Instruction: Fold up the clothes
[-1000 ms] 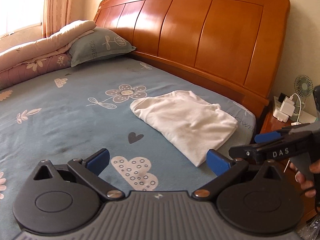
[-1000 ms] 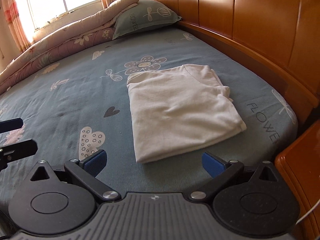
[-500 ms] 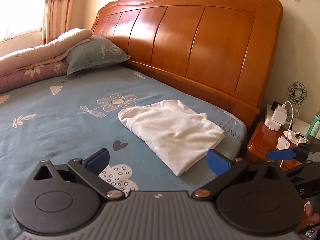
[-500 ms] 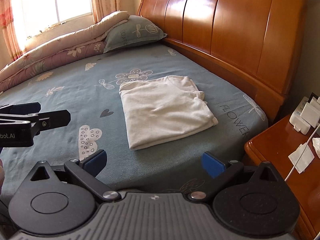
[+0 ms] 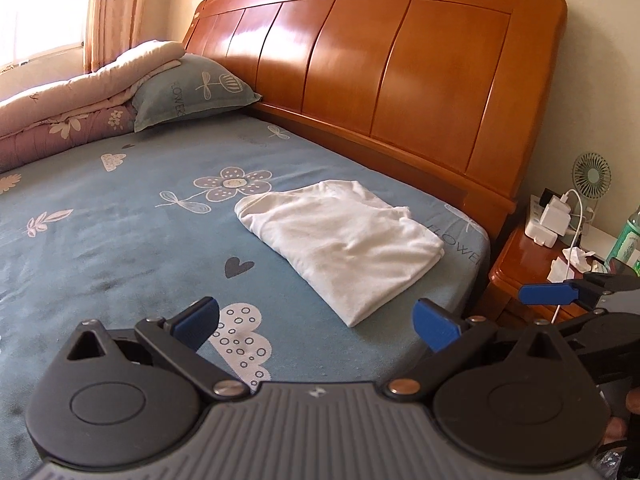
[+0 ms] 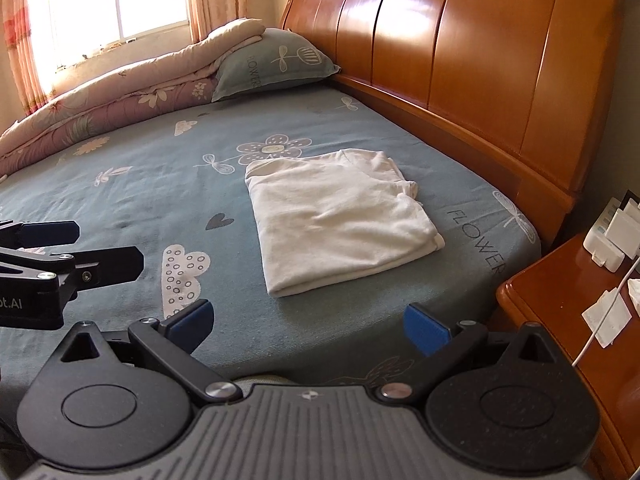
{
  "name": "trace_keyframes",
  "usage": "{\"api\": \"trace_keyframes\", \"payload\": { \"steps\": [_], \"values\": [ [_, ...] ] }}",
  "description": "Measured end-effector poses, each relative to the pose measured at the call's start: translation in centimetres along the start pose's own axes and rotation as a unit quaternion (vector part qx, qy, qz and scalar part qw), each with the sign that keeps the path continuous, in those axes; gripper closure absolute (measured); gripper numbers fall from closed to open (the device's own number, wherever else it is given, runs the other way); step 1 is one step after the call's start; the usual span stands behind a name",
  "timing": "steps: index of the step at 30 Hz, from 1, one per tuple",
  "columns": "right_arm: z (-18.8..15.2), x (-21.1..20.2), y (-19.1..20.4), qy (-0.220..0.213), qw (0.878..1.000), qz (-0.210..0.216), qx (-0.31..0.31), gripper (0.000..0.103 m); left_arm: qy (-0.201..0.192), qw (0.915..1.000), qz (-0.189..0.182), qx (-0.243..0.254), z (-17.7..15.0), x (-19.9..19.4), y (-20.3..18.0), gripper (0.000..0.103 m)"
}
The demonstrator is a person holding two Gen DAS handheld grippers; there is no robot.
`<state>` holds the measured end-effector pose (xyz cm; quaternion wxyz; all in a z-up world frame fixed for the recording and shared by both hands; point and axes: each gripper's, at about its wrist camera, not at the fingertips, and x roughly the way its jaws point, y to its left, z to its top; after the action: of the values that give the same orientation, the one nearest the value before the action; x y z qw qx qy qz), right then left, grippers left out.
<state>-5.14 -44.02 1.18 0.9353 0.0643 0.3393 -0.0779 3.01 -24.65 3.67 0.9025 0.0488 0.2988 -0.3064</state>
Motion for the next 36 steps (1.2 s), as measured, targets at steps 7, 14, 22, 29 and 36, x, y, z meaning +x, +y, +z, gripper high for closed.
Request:
{"api": "trace_keyframes", "payload": {
  "steps": [7, 14, 22, 29, 36],
  "values": [
    [0.0, 0.0, 0.0, -0.002, 1.0, -0.005, -0.001, 0.0, -0.004, 1.0, -0.009, -0.001, 0.1, -0.2, 0.1, 0.001],
    [0.1, 0.0, 0.0, -0.002, 1.0, -0.007, -0.001, 0.0, 0.004, 0.9999, -0.009, 0.001, -0.1, 0.1, 0.1, 0.001],
    [0.5, 0.4, 0.3, 0.0, 1.0, -0.026, -0.001, 0.0, 0.032, 0.9987, 0.04, -0.002, -0.3, 0.7, 0.1, 0.001],
    [0.5, 0.7, 0.6, 0.008, 0.999, -0.037, -0.003, 0.0, 0.046, 0.9972, 0.058, -0.003, -0.4, 0.8, 0.5, 0.001],
    [0.7, 0.8, 0.6, 0.011, 0.999, -0.04, -0.002, 0.0, 0.051, 0.9971, 0.057, -0.003, -0.5, 1.0, 0.4, 0.001]
  ]
}}
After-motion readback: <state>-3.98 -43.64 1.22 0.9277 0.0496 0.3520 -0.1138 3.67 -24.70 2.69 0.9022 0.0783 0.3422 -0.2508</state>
